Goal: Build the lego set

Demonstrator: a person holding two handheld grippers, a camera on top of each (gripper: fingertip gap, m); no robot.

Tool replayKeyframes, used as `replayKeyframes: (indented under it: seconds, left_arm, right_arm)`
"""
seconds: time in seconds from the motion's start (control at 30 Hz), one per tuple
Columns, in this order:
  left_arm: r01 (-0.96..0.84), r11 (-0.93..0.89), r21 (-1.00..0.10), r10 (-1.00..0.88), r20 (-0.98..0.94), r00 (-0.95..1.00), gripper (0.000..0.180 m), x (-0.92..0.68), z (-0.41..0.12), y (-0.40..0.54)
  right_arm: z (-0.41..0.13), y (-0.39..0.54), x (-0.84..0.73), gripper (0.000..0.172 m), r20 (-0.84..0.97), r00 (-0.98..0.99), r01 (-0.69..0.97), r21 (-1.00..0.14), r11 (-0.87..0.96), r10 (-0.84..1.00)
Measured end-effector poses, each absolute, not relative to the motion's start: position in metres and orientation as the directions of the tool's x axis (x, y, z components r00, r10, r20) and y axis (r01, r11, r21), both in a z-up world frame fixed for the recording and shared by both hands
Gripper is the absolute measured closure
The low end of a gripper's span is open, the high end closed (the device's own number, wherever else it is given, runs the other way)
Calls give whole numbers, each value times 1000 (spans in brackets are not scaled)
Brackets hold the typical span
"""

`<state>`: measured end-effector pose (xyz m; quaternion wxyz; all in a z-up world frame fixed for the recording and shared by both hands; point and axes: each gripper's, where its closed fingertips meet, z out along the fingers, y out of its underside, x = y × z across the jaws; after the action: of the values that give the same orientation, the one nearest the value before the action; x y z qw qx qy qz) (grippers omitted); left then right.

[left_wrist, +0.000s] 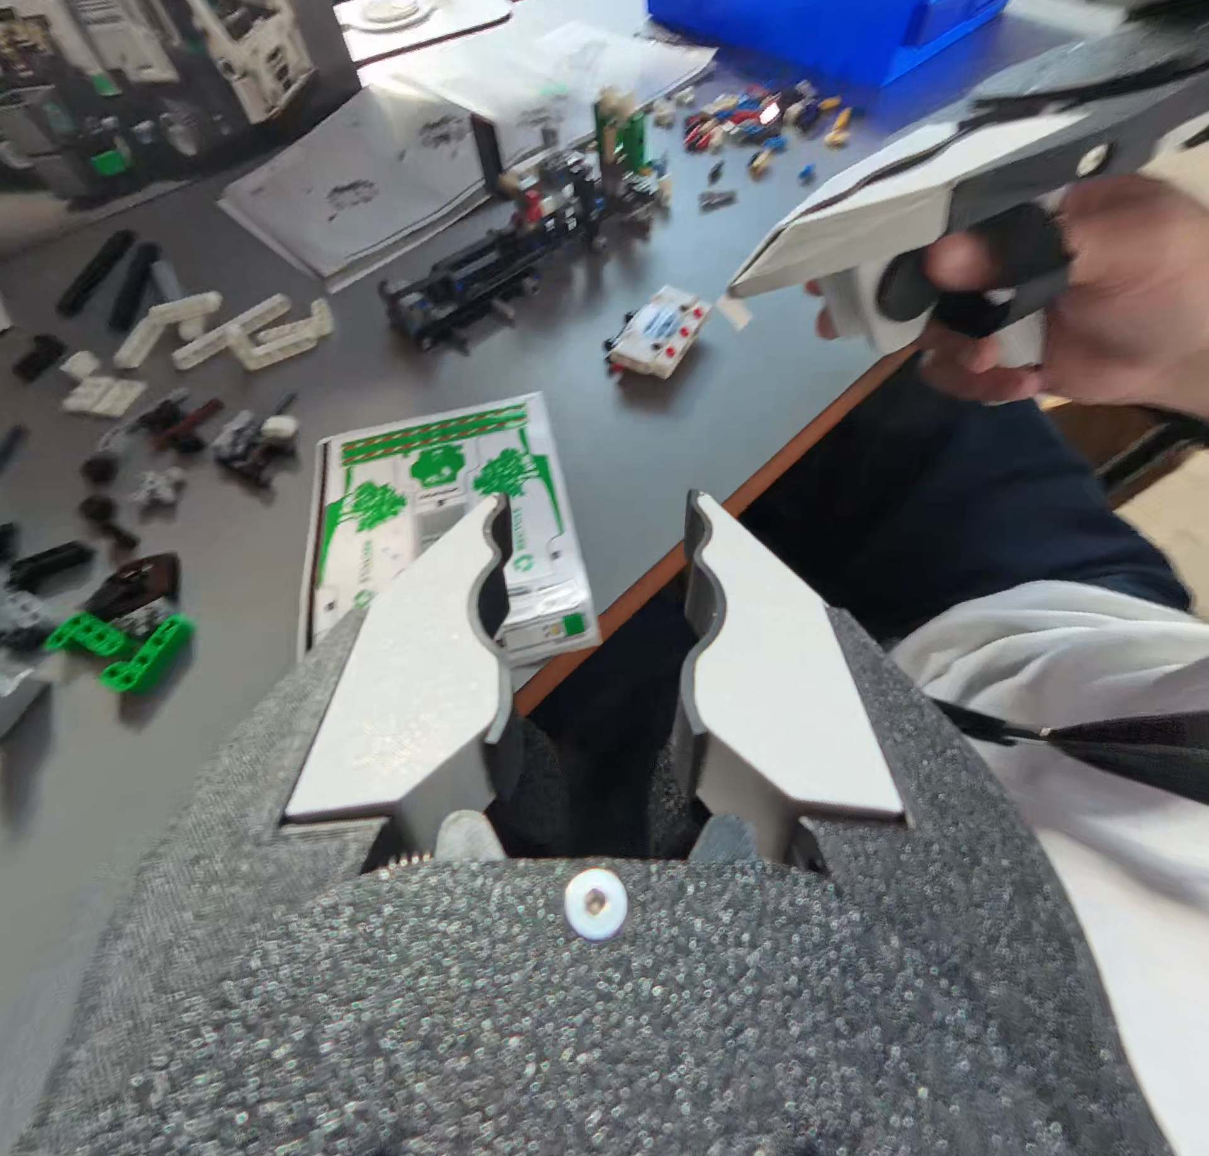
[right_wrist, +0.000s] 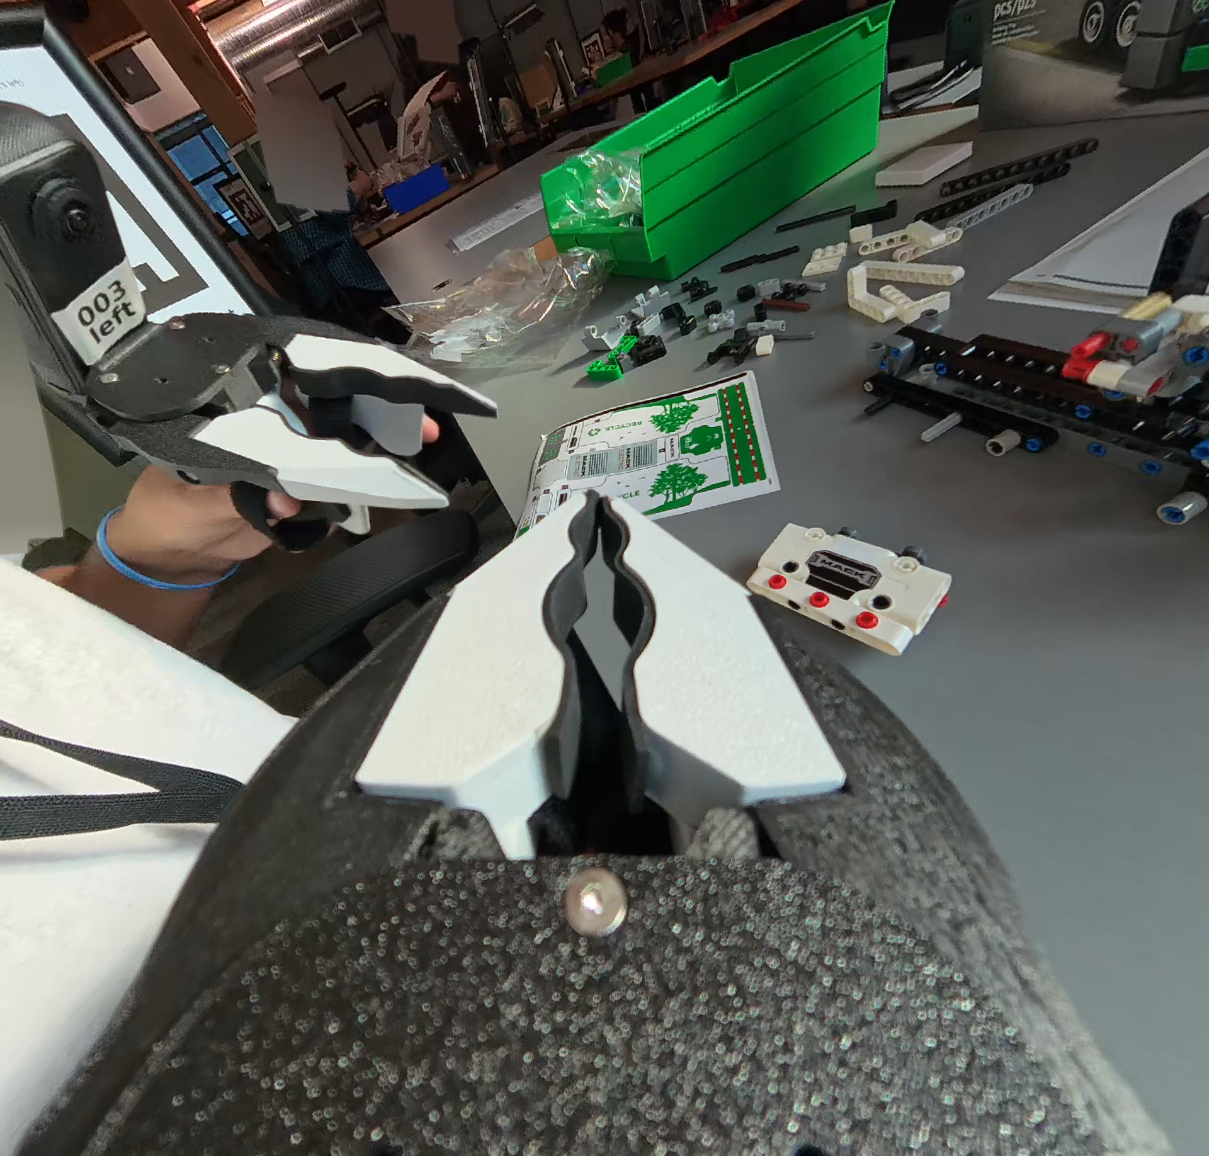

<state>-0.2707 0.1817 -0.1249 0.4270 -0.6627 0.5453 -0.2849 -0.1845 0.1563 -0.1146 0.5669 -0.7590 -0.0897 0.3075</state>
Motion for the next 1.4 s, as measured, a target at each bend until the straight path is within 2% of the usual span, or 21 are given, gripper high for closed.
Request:
replayKeyframes:
  seconds: [0.07,0.13,0.2,0.27,0.37,0.5,0.57,0.67,0.8,0.93,1.1,1.27,1.4]
  left_arm:
    - [-371,-105,-923,-992,73,99,142,-244,-113,159]
    - [-314,-201,-928,-977,213,-2,148,-226,-108,154]
    - [-295,-309,-904,-932,349,-95,149,-213,-106,155]
    - [-281,-371,-885,-896,421,-143,149,-205,-104,159]
    - [-291,-218,-931,-961,257,-101,149,-193,-112,163]
    - [-296,136,-945,-990,-138,-16,151,-178,-119,161]
    - [-316,322,-893,-938,-345,20,151,-170,-124,161]
    - [-334,544,-770,-800,-596,73,155,-163,-125,162]
    - [-347,724,-596,-595,-794,124,163,-159,-119,164]
    - [-375,780,-502,-491,-861,132,167,-155,-121,165]
    - [-373,802,-466,-454,-882,128,168,-153,-121,162]
    - [-380,810,-447,-438,-892,115,180,-152,-124,160]
    - [-381,810,-447,-433,-893,127,180,-153,-121,160]
  right_arm:
    - [-104,154,-187,172,-367,772,-235,-923,-305,519]
    - [-91,151,-189,172,-444,694,-329,-896,-300,567]
    - [-81,151,-184,172,-533,614,-446,-843,-301,583]
    - [-87,156,-175,172,-579,614,-483,-813,-325,537]
    - [-94,164,-166,172,-609,642,-504,-793,-342,466]
    - [-108,172,-154,172,-570,744,-466,-816,-342,347]
    - [-109,174,-151,172,-577,754,-477,-810,-342,314]
    - [-105,174,-153,172,-690,649,-580,-722,-378,322]
    - [-105,175,-150,172,-804,504,-685,-595,-420,317]
    - [-109,175,-149,172,-829,466,-705,-559,-437,308]
    - [-114,175,-152,172,-833,464,-701,-554,-450,302]
    - [-117,173,-154,172,-838,459,-702,-546,-458,296]
    - [-117,172,-154,172,-838,460,-701,-546,-459,293]
